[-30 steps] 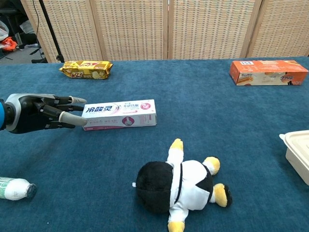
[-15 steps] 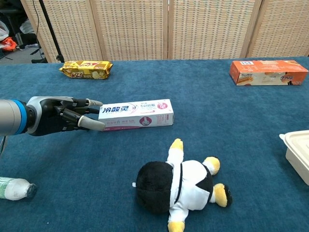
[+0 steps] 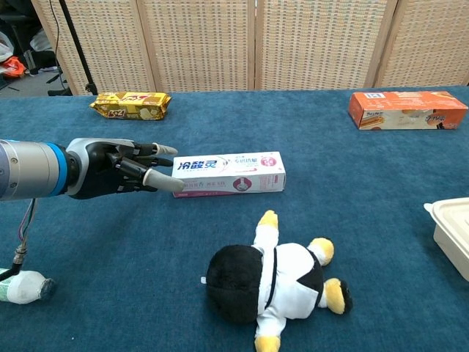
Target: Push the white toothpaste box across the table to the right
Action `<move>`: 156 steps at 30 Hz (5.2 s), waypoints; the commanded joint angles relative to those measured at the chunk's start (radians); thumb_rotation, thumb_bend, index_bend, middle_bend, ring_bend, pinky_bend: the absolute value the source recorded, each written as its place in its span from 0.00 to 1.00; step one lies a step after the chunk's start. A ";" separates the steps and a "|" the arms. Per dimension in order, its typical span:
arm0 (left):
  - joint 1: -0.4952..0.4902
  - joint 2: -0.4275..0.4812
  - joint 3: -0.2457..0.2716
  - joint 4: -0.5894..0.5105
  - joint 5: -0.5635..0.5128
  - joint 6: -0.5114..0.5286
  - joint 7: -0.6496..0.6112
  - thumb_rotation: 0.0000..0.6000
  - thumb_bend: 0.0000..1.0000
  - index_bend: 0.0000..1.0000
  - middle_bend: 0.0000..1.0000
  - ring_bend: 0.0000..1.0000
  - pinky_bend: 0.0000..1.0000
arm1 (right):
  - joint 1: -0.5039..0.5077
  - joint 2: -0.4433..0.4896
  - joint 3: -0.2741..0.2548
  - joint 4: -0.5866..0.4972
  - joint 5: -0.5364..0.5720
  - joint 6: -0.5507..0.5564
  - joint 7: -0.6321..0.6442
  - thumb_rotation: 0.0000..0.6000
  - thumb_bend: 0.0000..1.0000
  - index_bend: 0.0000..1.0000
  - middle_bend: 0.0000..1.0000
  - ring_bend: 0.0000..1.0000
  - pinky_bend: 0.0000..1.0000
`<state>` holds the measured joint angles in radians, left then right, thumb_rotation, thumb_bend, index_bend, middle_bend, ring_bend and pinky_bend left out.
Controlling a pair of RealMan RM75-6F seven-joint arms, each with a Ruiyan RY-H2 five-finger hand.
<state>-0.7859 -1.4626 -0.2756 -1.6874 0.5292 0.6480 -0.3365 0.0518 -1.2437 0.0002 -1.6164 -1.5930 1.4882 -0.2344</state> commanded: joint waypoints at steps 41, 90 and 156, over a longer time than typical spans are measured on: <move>-0.174 -0.149 -0.057 0.034 -0.188 0.080 0.148 1.00 0.00 0.00 0.00 0.00 0.00 | 0.003 0.025 0.000 -0.005 0.003 -0.002 0.061 1.00 0.52 0.00 0.00 0.00 0.01; 0.407 0.200 0.427 -0.034 0.824 0.772 0.606 1.00 0.00 0.00 0.00 0.00 0.00 | 0.009 -0.018 -0.002 0.005 -0.003 -0.010 -0.049 1.00 0.52 0.00 0.00 0.00 0.01; 0.546 0.198 0.334 0.108 0.932 0.649 0.412 1.00 0.00 0.00 0.00 0.00 0.00 | 0.709 -0.579 0.227 0.060 0.438 -0.505 -1.323 1.00 0.88 0.08 0.00 0.00 0.01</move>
<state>-0.2393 -1.2639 0.0596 -1.5806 1.4624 1.2984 0.0774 0.7427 -1.8049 0.2244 -1.5743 -1.1696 0.9896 -1.5515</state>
